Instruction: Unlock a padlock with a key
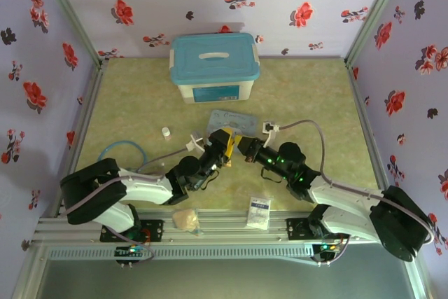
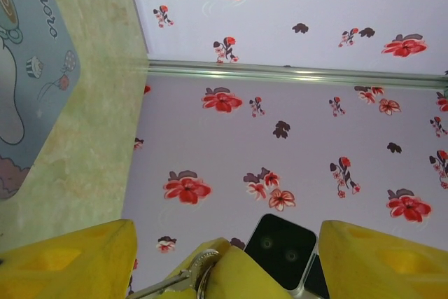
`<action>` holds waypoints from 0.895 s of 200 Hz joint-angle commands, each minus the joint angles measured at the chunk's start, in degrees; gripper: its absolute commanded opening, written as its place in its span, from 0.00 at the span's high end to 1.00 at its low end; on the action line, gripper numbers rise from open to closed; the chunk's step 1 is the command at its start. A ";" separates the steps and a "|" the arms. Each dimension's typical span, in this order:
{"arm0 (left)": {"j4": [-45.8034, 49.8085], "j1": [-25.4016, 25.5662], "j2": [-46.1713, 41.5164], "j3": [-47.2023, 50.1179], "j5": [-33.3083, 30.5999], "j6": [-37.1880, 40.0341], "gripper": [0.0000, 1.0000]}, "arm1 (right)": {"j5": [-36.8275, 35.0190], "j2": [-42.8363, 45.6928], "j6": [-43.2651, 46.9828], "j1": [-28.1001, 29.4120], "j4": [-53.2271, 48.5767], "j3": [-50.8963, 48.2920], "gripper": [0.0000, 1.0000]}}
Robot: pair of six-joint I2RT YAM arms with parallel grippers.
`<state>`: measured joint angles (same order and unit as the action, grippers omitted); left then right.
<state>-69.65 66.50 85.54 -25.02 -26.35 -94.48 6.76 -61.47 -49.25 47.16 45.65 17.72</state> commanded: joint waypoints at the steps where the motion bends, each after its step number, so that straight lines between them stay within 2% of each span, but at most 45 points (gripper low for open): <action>1: -3.61 0.44 0.85 -0.61 -0.11 -0.68 0.30 | -1.57 -1.36 0.35 1.21 4.22 -0.64 1.00; 36: -3.29 0.74 0.41 -0.31 -0.55 -0.26 0.30 | -3.37 -2.07 -0.73 1.36 6.21 -1.90 1.00; 83: -3.26 0.78 -1.28 0.09 -1.25 3.52 0.54 | -6.95 -2.79 -6.75 1.41 -3.39 0.03 1.00; 140: -3.74 0.60 -0.40 1.37 -2.49 1.99 0.71 | -9.66 -2.35 -12.29 2.58 -4.76 0.39 1.00; 165: -3.74 0.64 -0.19 1.39 -2.61 2.91 0.79 | -12.18 -2.63 -19.07 3.28 -10.70 1.90 1.00; 179: -3.67 0.68 -0.29 1.46 -2.80 3.25 0.81 | -13.00 -2.77 -21.99 3.72 -14.98 2.93 1.00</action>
<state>-68.40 66.85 86.04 -23.40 -27.92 -92.77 -1.17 -63.44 -65.10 50.26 42.98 19.35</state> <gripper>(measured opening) 0.205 0.048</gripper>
